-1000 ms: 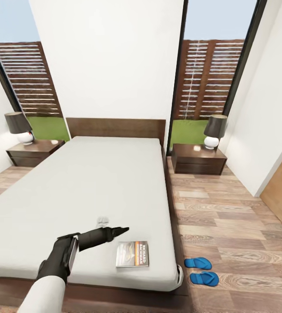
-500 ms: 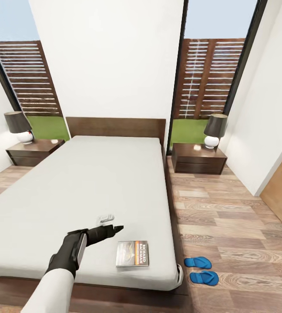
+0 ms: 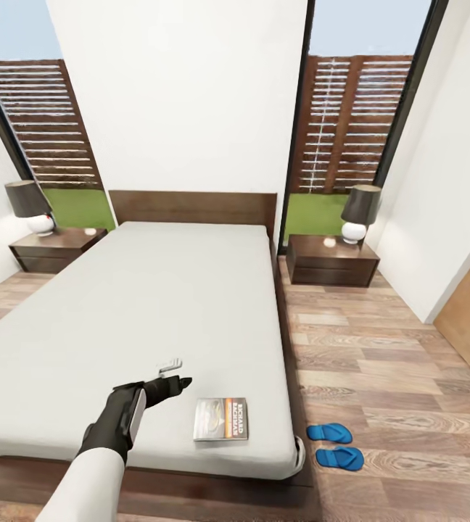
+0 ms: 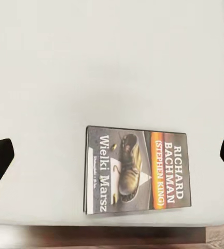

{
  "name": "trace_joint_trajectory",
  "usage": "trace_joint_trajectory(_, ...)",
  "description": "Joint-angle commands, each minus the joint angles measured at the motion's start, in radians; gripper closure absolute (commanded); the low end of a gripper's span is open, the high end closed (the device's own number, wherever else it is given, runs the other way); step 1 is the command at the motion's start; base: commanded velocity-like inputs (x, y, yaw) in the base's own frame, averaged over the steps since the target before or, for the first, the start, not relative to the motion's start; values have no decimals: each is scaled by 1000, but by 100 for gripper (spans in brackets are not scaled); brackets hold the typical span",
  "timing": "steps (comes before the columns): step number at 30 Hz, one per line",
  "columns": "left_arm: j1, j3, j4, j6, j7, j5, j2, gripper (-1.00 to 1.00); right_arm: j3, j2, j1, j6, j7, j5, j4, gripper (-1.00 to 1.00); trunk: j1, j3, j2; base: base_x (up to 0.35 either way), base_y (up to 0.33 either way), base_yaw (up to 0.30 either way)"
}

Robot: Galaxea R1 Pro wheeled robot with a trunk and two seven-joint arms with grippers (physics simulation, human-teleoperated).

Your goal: In the bedroom, move the book from the bed onto either nightstand, and place the two sandals side by side next to the bed.

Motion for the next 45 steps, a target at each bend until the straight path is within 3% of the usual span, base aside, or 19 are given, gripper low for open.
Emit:
trace_joint_trajectory(1,-1,5,-1,3,-10,-10,-2,-100,-9,-1,-1,-2,2,10,3,-100,0,-3,-1,0,0,53)
trace_joint_trajectory(5,-1,-18,-1,3,-47,-8,-2,-100,-9,-1,-1,-3,2,10,3,-100,0,-9,-1,0,0,68)
trace_joint_trajectory(9,-1,-68,-1,4,-199,-8,-1,-100,-9,-1,-2,-3,2,11,3,-100,0,-15,-1,0,0,78)
trace_joint_trajectory(12,-1,-97,0,3,-252,-8,0,-100,-9,-1,-1,-4,2,11,3,-100,0,-20,-1,0,0,80)
trace_joint_trajectory(31,-1,-111,1,3,-263,-9,-1,-100,-9,-1,-2,-4,2,9,3,-100,0,-49,-1,0,0,71)
trace_joint_trajectory(45,-1,-111,-1,3,-262,-8,0,-100,-9,-1,-1,-3,2,1,3,-100,0,-71,-1,0,0,-103)
